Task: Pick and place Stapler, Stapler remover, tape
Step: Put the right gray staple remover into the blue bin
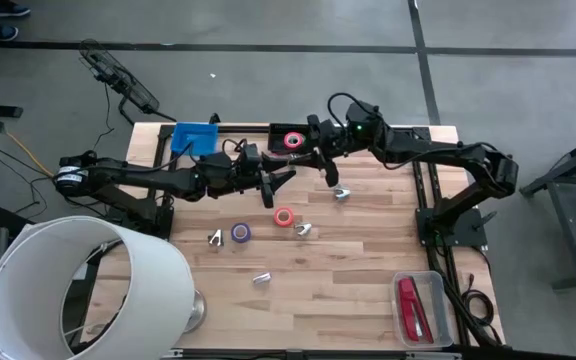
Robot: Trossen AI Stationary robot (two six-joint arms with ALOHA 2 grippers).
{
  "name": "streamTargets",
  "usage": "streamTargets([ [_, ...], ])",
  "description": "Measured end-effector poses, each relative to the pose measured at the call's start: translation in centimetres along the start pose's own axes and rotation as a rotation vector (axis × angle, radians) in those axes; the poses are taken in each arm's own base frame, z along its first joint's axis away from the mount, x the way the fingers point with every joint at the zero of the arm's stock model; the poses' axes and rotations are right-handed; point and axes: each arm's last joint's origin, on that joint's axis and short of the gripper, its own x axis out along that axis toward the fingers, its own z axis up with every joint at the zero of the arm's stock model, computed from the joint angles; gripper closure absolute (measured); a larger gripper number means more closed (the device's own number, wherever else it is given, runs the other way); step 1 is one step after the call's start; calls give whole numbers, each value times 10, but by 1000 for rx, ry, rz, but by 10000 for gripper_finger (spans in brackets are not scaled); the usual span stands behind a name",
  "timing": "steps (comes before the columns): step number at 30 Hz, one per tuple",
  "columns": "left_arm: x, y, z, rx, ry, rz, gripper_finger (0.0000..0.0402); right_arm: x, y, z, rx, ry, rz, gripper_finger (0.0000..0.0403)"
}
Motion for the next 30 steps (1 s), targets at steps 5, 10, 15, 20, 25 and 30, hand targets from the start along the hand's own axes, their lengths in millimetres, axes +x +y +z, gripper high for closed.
streamTargets([
  [5,0,0,0,-1,-5,-1,225,2,2,-1,1,0,-7,317],
  [10,0,0,0,-1,-5,-2,225,10,6,-4,8,-1,0,317],
  [15,0,0,0,-1,-5,-2,225,11,6,-4,18,-2,-18,317],
  [20,0,0,0,-5,-5,-2,230,11,6,-4,21,-2,-19,317],
  [25,0,0,0,-5,-5,-3,284,12,8,-5,22,-1,-11,317],
  [30,0,0,0,-8,-2,-12,311,12,8,-5,29,3,-8,317],
])
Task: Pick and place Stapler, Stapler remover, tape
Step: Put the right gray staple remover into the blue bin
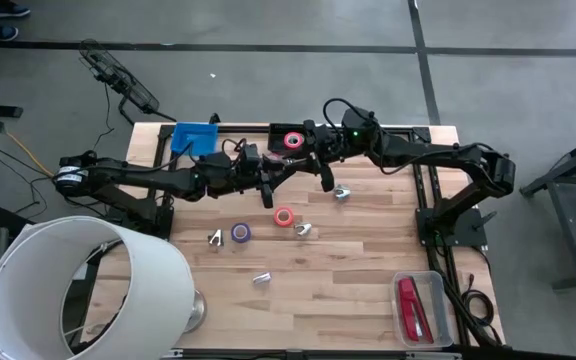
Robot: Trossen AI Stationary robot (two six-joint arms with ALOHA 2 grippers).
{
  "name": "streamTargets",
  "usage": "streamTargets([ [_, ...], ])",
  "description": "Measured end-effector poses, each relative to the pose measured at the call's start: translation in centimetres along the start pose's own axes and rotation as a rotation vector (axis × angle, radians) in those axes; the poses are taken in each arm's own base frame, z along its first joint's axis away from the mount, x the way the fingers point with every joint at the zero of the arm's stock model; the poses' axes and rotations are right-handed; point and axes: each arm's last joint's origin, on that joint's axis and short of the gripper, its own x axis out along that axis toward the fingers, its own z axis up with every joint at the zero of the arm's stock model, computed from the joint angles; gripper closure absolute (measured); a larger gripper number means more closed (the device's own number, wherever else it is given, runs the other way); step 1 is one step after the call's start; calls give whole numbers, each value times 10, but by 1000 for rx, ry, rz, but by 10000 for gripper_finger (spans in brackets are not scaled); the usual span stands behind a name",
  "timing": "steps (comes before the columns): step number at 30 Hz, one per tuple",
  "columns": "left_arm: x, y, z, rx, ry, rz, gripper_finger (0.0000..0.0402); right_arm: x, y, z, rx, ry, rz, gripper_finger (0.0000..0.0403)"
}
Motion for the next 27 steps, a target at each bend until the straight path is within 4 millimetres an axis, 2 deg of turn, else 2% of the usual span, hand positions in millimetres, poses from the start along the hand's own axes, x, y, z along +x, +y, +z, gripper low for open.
streamTargets([
  [10,0,0,0,-7,5,-1,311,0,0,0,25,-2,-1,316],
  [12,0,0,0,-9,6,-2,311,0,0,0,50,-3,-1,284],
  [16,0,1,-1,-6,10,14,311,-1,-2,1,103,-7,-17,189],
  [19,0,2,-2,-3,14,47,311,-5,-6,2,133,-12,-32,145],
  [22,0,4,-3,-6,9,106,311,-10,-10,5,152,-21,-50,129],
  [27,-2,10,-6,-10,6,272,311,-25,-21,11,185,-42,-100,125],
])
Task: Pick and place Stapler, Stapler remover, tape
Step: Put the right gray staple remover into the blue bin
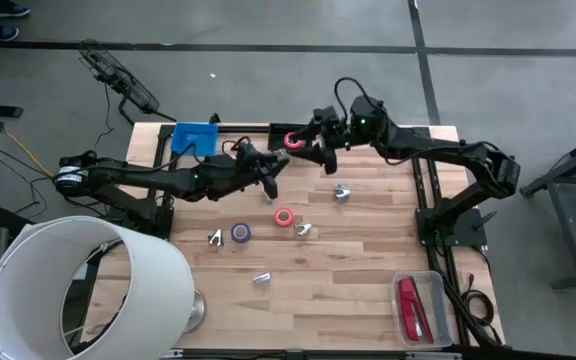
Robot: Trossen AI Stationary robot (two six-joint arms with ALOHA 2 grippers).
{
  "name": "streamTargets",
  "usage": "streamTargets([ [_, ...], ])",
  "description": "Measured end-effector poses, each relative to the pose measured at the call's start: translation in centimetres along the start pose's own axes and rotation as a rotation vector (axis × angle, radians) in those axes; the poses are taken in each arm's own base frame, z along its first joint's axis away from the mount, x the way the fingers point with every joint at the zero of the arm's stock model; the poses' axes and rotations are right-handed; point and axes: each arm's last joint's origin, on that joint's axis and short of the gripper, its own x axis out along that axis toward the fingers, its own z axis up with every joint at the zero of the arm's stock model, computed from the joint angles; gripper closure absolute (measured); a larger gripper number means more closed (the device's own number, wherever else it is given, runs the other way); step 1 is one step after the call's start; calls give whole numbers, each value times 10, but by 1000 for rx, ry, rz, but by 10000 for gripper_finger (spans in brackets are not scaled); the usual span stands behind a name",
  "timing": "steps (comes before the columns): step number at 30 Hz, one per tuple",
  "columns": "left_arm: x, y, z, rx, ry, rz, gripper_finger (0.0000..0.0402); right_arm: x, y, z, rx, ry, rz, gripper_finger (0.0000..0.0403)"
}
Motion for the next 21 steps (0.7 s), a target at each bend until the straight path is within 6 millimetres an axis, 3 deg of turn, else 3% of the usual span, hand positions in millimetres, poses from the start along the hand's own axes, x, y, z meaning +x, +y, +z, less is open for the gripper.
streamTargets([
  [5,4,18,-4,-26,24,193,311,-20,-12,8,25,7,-88,124],
  [12,13,60,-4,-32,94,388,311,-43,-25,13,40,31,-183,124],
  [21,14,118,-3,-138,153,663,311,-56,-32,12,45,78,-233,123],
])
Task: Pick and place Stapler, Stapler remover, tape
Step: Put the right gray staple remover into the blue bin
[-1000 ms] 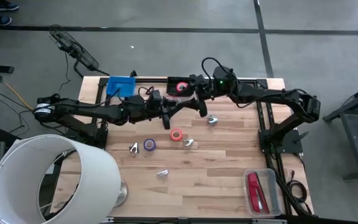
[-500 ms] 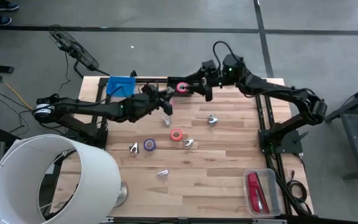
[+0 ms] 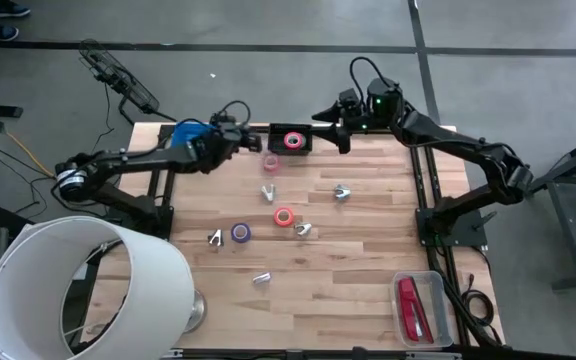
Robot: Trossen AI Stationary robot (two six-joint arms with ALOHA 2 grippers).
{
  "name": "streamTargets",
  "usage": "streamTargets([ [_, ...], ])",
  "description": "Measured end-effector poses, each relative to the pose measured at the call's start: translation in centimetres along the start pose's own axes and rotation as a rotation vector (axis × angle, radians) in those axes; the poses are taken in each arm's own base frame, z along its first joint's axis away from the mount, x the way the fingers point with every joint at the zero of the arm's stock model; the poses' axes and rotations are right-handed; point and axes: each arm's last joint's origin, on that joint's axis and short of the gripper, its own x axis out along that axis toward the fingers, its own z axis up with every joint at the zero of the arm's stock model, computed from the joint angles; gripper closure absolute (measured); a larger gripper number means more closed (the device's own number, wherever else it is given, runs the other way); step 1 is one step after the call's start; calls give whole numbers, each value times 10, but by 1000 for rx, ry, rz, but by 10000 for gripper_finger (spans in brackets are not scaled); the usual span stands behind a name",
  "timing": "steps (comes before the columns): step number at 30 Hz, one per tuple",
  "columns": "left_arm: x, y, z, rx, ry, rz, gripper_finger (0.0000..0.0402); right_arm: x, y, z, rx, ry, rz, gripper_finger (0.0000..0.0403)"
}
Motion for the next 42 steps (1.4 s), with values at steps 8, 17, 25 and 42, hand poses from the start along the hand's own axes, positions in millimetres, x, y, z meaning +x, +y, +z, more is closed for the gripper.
streamTargets([
  [8,23,28,-4,-97,51,208,311,-3,-6,-2,13,23,-24,123],
  [17,52,50,-22,-163,94,391,311,-4,-7,-3,6,30,-36,123],
  [25,58,63,-30,-160,105,515,311,-4,-7,-5,18,46,-38,123],
  [42,56,91,-29,-255,118,711,311,-4,-8,-5,23,45,-56,123],
])
